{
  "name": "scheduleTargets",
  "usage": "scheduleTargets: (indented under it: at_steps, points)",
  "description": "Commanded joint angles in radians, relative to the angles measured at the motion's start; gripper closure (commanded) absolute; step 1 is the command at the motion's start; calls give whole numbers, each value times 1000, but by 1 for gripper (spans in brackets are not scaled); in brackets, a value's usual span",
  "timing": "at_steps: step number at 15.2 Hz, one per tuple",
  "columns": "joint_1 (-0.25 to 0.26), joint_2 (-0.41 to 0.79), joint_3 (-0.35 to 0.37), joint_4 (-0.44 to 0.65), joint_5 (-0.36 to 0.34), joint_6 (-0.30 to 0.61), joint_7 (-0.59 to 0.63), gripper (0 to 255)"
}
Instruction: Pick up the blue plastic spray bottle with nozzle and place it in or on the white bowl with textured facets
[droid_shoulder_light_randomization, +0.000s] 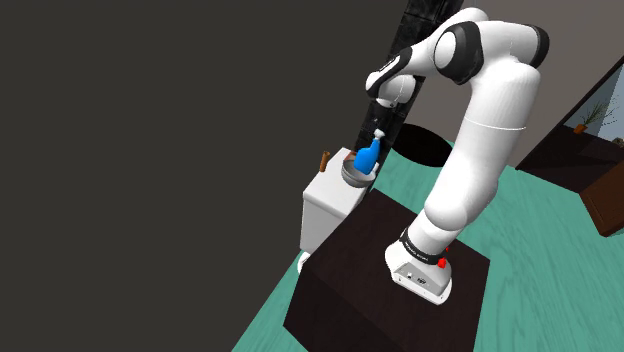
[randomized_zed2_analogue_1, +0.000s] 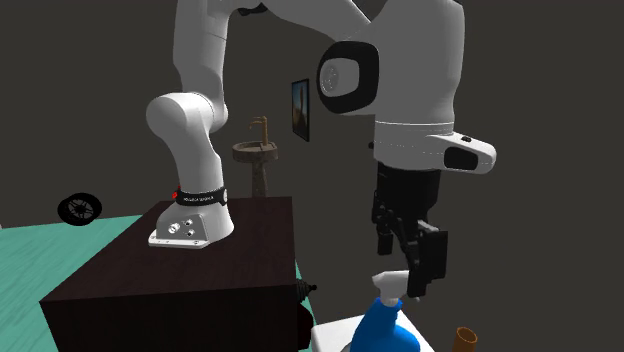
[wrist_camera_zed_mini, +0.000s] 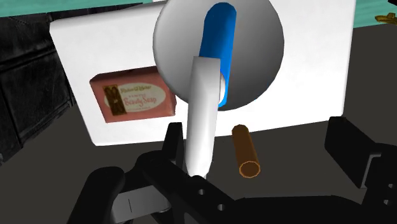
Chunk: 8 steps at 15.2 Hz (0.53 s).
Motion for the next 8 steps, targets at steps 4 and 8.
scheduleTargets:
  at_steps: [4,8]
  points:
    - [27,-97,-32,31,-88,-107,60,0]
    - [27,-97,-32,31,-88,-107,60,0]
